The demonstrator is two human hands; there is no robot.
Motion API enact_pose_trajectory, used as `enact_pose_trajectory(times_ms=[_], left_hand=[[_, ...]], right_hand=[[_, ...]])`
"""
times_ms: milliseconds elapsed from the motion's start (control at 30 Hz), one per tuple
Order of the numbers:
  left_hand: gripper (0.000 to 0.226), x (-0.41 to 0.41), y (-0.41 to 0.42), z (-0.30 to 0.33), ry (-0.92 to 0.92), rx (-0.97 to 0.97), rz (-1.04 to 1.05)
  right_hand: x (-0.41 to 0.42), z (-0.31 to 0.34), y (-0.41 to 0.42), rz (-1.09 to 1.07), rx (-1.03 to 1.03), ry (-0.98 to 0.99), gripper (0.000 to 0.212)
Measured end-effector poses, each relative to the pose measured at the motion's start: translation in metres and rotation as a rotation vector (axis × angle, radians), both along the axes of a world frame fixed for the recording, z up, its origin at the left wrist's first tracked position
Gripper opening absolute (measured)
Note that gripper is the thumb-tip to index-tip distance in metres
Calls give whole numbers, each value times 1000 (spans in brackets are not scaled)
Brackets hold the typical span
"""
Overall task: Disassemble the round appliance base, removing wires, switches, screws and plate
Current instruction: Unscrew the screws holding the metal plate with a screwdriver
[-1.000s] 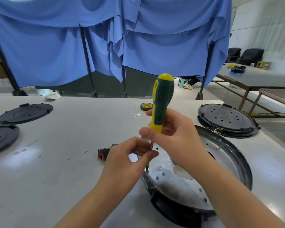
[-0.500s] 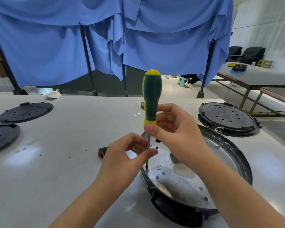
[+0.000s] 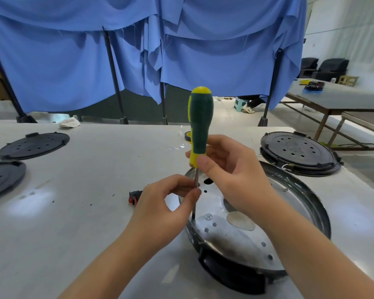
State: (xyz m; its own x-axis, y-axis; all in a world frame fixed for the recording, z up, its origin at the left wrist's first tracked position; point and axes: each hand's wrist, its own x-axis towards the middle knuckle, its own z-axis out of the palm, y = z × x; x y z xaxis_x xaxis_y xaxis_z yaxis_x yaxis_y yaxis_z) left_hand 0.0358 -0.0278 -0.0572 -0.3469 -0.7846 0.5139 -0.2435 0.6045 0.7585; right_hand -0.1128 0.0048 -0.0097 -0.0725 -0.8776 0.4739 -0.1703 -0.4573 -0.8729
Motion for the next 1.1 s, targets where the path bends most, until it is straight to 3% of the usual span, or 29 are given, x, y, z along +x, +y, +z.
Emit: enact_pose_trajectory(times_ms=[100, 367, 567, 700, 867, 1100], left_hand=[[22, 0, 1, -1, -32, -19, -30], [18, -5, 3, -1, 12, 2, 18], [19, -4, 2, -2, 0, -31, 23], [10, -1, 2, -1, -80, -62, -16], [25, 1, -2, -5, -168, -1, -100], [25, 2, -2, -7, -228, 6, -94]], right_hand=[[-1, 0, 1, 26, 21, 8, 24], [1, -2, -2, -74, 17, 21, 46], [1, -1, -1, -10, 5, -35, 21], [1, 1, 1, -12, 29, -108, 19], [-1, 5, 1, -90, -37, -167, 13], [-5, 8, 2, -205, -117, -303, 8]])
